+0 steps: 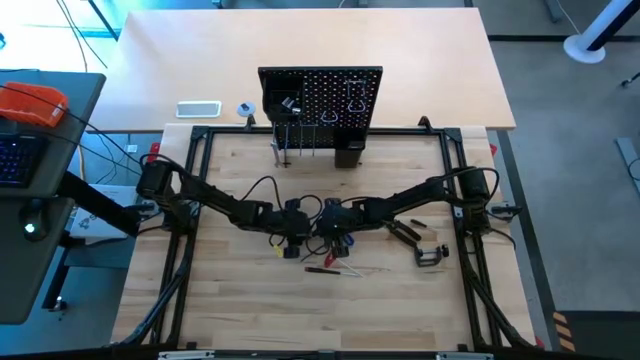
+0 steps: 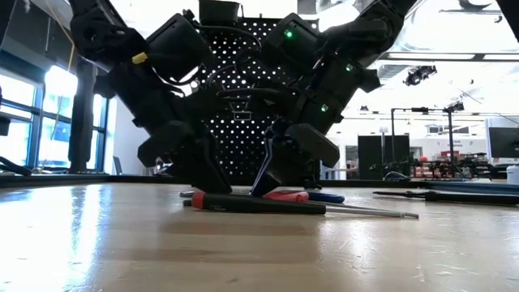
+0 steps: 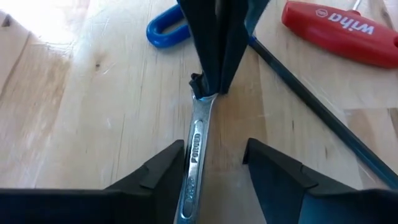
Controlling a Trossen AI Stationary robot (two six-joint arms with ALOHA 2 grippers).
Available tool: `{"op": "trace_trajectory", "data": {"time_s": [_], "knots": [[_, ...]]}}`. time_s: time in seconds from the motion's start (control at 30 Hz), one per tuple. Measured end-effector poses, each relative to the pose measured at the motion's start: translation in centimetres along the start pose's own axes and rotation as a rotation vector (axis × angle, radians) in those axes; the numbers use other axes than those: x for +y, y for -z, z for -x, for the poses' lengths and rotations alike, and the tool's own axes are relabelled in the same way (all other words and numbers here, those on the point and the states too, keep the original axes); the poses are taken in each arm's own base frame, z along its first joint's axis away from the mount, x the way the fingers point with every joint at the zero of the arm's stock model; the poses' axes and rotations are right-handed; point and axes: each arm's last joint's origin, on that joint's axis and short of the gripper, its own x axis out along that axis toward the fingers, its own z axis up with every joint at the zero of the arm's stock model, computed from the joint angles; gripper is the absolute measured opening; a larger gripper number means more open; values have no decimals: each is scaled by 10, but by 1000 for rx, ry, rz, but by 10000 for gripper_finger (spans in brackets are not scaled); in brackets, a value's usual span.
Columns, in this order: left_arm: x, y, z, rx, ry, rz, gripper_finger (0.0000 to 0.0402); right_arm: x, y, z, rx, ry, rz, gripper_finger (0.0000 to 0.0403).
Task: Hang tools onto peg board
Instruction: Hang the wrench on the pegboard
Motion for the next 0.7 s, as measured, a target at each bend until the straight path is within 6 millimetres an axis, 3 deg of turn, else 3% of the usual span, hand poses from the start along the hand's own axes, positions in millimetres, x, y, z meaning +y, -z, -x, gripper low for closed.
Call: {"op": "trace_trajectory", "data": {"time_s": [0.3, 0.7], "knots": [[8, 2, -2, 20, -19, 17, 165, 4, -2, 0, -18, 6, 8, 0], [8, 12, -13, 83, -15, -87, 75, 6, -3, 0, -23, -5, 16, 0]]}}
